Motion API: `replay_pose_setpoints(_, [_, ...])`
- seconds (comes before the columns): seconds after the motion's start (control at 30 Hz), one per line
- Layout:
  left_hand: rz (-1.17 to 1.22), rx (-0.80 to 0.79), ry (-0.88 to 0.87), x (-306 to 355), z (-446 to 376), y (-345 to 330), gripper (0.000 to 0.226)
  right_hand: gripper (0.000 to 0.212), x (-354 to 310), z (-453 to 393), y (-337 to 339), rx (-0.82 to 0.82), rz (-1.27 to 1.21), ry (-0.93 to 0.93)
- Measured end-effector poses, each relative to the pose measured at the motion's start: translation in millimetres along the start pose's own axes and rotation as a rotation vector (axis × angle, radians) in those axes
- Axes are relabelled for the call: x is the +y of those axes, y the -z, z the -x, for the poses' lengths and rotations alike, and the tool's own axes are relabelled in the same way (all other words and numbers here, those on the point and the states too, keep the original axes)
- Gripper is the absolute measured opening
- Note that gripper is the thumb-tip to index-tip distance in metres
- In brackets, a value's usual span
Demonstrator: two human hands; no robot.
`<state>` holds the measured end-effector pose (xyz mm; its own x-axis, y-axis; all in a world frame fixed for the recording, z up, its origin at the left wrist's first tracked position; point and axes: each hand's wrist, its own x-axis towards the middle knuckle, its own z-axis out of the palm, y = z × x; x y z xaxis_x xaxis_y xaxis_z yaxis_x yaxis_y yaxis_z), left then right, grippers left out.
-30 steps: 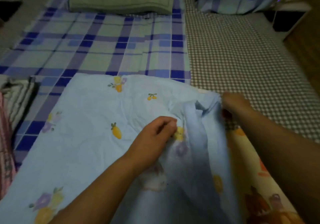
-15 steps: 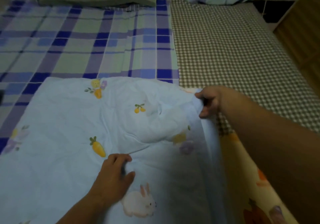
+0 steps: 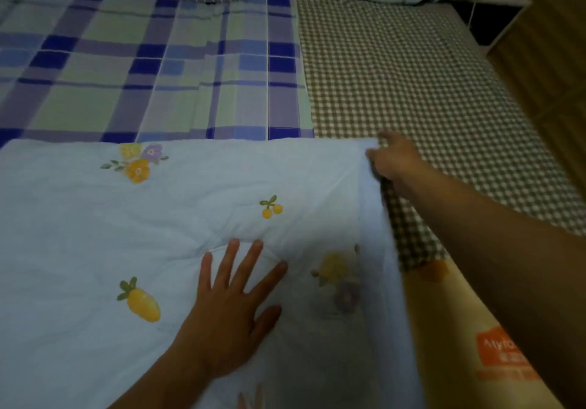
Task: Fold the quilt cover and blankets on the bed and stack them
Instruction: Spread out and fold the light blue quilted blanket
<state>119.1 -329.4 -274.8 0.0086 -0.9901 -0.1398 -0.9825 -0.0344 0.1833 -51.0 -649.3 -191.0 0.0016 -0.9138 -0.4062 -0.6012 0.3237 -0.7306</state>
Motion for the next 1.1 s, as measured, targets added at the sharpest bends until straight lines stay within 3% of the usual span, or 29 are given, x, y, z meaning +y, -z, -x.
replay_pose_setpoints(0.1, [0.004, 0.075, 0.016, 2.3, -1.1, 1.6, 0.059, 0.035, -12.3, -24.8, -4.3, 0.237, -0.075, 0.133])
replay_pose_setpoints(0.2, [-0.004, 0.067, 0.024, 5.7, -6.8, -11.0, 0.06, 0.045, 10.4, -27.6, -13.3, 0.163, 0.091, 0.017])
replay_pose_setpoints(0.33, [-0.037, 0.051, 0.019, 2.7, -13.0, -29.6, 0.062, 0.064, 44.5, 26.4, -3.8, 0.0, -0.183, -0.155])
replay_pose_setpoints(0.4, [-0.043, 0.055, 0.016, 1.1, -13.6, -32.3, 0.063, 0.073, 62.7, 67.0, 8.4, -0.092, -0.142, -0.2])
replay_pose_setpoints(0.47, [-0.049, 0.046, 0.018, 0.8, -14.2, -31.6, 0.063, 0.062, 86.2, 112.1, 18.9, -0.205, -0.102, -0.256])
replay_pose_setpoints(0.53, [-0.033, 0.004, 0.038, 3.5, -15.8, -26.0, 0.064, 0.035, 108.5, 160.6, 23.6, -0.318, -0.131, -0.228])
replay_pose_setpoints(0.6, [-0.014, -0.038, 0.101, 12.3, -19.4, -8.3, 0.066, 0.01, 131.0, 195.3, 22.5, -0.305, -0.183, -0.155])
replay_pose_setpoints(0.7, [0.139, 0.042, 0.235, 45.3, -38.9, 46.7, 0.053, 0.012, 156.0, 209.5, 18.4, -0.193, -0.253, -0.076])
replay_pose_setpoints(0.77, [0.287, 0.167, 0.177, 81.5, -60.2, 84.7, 0.037, 0.014, 162.4, 211.1, 12.9, -0.161, -0.233, -0.002])
replay_pose_setpoints(0.8, [0.353, 0.137, 0.112, 101.8, -75.0, 98.2, 0.038, 0.025, 165.6, 215.2, 8.9, -0.154, -0.157, 0.071])
replay_pose_setpoints(0.87, [0.276, -0.081, 0.047, 138.9, -108.9, 107.4, 0.057, 0.058, 169.7, 232.0, 2.8, -0.169, 0.001, 0.219])
replay_pose_setpoints(0.93, [0.067, -0.314, 0.144, 164.5, -133.6, 100.0, 0.082, 0.068, 176.8, 255.6, 6.5, -0.196, -0.026, 0.364])
replay_pose_setpoints(1.0, [-0.057, -0.446, 0.295, 177.2, -137.5, 92.3, 0.09, 0.072, 195.0, 282.7, 16.3, -0.272, -0.153, 0.357])
replay_pose_setpoints(1.1, [-0.058, -0.37, 0.34, 174.9, -135.1, 92.9, 0.043, 0.069, 234.4, 321.4, 31.8, -0.354, -0.265, 0.05])
